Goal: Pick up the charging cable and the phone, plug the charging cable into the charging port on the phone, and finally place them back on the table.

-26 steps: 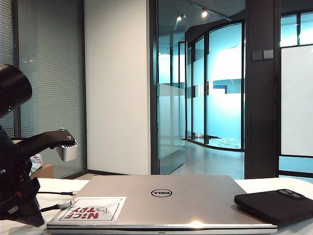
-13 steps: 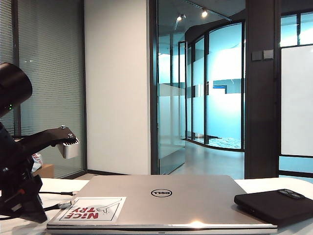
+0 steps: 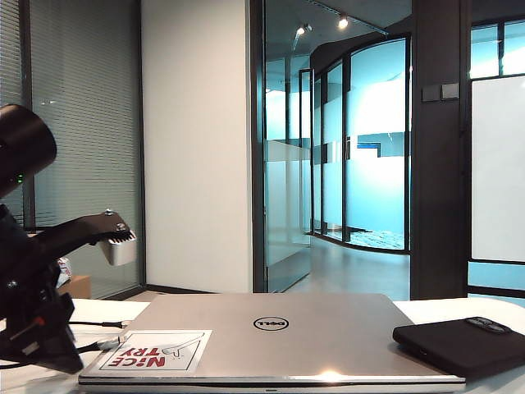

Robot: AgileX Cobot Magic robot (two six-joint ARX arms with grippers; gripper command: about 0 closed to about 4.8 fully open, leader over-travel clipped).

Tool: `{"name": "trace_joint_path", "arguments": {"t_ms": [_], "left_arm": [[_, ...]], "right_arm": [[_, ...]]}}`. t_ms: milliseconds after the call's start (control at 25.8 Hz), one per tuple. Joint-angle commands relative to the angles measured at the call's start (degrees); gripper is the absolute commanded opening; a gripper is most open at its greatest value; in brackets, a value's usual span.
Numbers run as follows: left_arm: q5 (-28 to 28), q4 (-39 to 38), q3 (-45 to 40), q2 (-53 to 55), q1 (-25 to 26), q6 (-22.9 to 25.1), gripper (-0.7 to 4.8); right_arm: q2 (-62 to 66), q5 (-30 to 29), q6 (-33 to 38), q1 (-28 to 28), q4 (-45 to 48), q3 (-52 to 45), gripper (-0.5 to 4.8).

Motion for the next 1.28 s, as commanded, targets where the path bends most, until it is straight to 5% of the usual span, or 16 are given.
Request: {"name": "trace_joint_path", "arguments": {"t_ms": [39, 582, 776, 893, 1281], "left_arm": [[0.4, 0.5, 0.1, 0.0, -1.2, 2.7, 2.47], [0.5, 0.5, 0.1, 0.0, -1.5, 2.7, 2.39], [0.5, 0.5, 0.1, 0.0, -1.5, 2.7, 0.49], [0.5, 0.5, 0.1, 0.0, -1.5, 2.7, -0.07], [0.5, 8.2, 0.1, -0.9, -1.5, 1.9, -0.09]], "right_arm": [[-0.1, 0.2, -0.2, 0.0, 1.1, 0.3, -0.05], [-0.3, 0.2, -0.2, 0.0, 1.1, 0.3, -0.05], [-0.3, 0.2, -0.2, 0.0, 1.1, 0.3, -0.05], [-0.3, 0.2, -0.2, 0.0, 1.1, 0.3, -0.05], [-0.1, 1.7, -0.2, 0.0, 1.1, 0.3, -0.05]]}}
